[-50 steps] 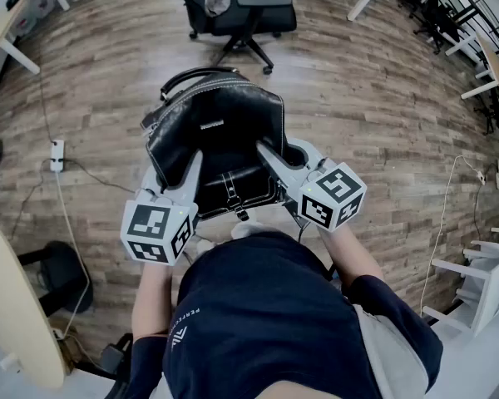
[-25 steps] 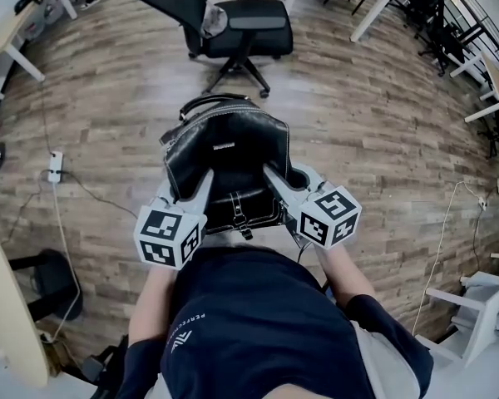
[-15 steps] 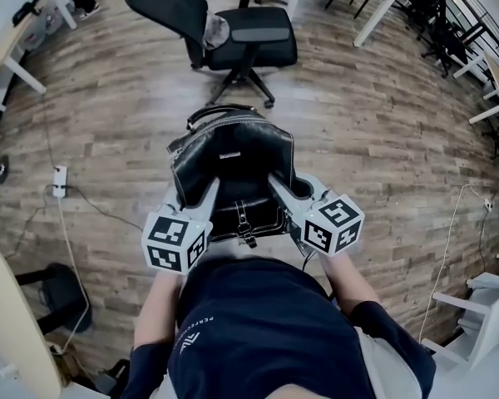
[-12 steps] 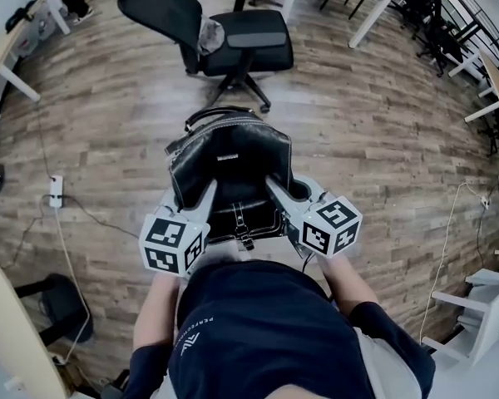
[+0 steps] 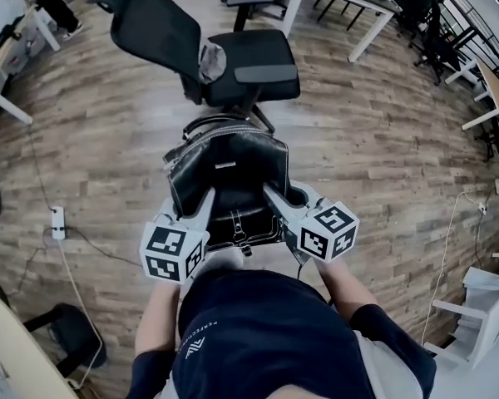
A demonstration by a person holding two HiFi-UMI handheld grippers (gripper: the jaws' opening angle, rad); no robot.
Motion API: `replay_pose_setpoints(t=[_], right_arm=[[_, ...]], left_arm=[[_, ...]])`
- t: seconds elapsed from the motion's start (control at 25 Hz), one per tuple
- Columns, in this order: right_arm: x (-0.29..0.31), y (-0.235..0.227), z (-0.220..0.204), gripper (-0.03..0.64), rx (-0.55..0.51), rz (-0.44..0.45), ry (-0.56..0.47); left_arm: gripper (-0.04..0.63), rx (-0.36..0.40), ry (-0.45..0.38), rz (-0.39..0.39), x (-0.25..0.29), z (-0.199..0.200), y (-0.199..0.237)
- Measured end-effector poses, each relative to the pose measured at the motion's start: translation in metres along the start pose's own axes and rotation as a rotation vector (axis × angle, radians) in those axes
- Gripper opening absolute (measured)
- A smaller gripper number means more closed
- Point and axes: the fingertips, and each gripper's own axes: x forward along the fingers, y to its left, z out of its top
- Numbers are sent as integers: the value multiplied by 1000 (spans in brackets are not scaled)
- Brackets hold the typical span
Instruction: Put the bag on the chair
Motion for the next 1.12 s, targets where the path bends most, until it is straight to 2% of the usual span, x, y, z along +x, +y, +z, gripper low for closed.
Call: replay_pose_setpoints(t=[0.24, 0.56, 0.84, 1.12], right_arm=[[61, -8, 42, 48, -17, -2, -2], [105, -23, 84, 48, -42, -14, -4], [136, -46, 117, 48, -83, 3, -15], [178, -82, 163, 48, -120, 68, -45]], left_arm=[[66, 4, -27, -13, 18, 34, 64], [67, 22, -55, -10, 41, 70, 110], [67, 26, -90, 22, 66, 99, 138], [66, 42, -122, 93, 100, 141, 172]])
